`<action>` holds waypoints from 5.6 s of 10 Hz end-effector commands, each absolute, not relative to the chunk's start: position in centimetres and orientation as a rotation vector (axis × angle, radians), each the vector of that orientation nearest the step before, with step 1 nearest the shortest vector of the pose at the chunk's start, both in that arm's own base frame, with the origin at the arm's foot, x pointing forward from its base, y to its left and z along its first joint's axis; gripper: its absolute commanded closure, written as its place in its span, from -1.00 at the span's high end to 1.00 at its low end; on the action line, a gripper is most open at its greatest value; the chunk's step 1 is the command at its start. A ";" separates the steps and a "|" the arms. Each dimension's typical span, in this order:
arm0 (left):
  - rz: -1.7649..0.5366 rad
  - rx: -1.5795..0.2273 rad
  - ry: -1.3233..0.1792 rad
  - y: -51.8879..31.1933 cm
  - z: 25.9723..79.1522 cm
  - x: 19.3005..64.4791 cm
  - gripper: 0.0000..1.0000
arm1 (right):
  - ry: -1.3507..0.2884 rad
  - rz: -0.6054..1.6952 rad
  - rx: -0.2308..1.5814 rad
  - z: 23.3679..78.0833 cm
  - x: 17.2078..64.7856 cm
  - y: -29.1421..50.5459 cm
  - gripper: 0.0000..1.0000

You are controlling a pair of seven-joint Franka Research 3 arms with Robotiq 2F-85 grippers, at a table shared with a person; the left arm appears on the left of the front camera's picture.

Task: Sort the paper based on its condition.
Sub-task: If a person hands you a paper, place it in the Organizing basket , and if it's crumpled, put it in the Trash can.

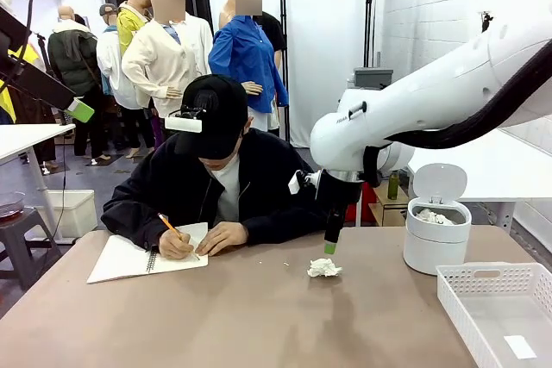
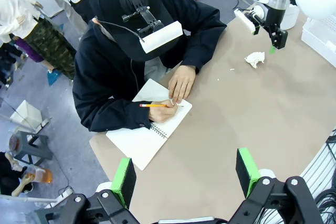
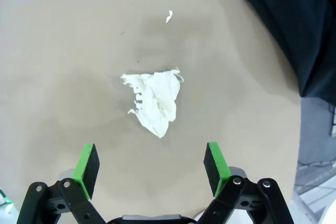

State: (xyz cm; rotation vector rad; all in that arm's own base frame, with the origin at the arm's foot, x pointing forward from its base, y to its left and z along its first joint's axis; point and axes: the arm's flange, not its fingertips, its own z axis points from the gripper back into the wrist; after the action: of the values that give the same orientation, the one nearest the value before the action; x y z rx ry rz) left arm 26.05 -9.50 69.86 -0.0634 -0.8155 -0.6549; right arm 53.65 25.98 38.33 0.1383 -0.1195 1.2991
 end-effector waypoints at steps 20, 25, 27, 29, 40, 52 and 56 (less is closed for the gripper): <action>-0.653 -0.063 -0.816 -9.4 69.9 26.0 1.00 | -0.003 1.416 0.124 31.8 58.5 27.5 1.00; -0.653 -0.063 -0.816 -9.4 69.9 26.0 1.00 | 0.050 1.475 0.170 29.7 58.0 28.1 1.00; -0.653 -0.063 -0.816 -9.4 69.9 26.0 1.00 | 0.074 1.511 0.180 29.0 57.5 28.8 1.00; -0.653 -0.063 -0.816 -9.4 69.9 26.0 1.00 | 0.070 1.496 0.163 28.6 57.3 29.1 1.00; -0.653 -0.063 -0.816 -9.4 69.9 26.0 1.00 | 0.047 1.478 0.168 29.6 57.1 28.8 0.22; -0.653 -0.063 -0.816 -9.4 69.9 26.0 1.00 | -0.007 1.409 0.206 35.6 55.4 28.6 -0.52; -0.653 -0.063 -0.816 -9.4 69.9 26.0 1.00 | -0.056 1.156 0.243 44.6 51.4 25.6 -0.52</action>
State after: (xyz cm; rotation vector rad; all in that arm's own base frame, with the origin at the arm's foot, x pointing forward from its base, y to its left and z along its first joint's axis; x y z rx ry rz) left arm 26.06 -9.50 69.85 -0.0635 -0.8152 -0.6547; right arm 53.39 27.27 43.90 0.2415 -0.0438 1.2369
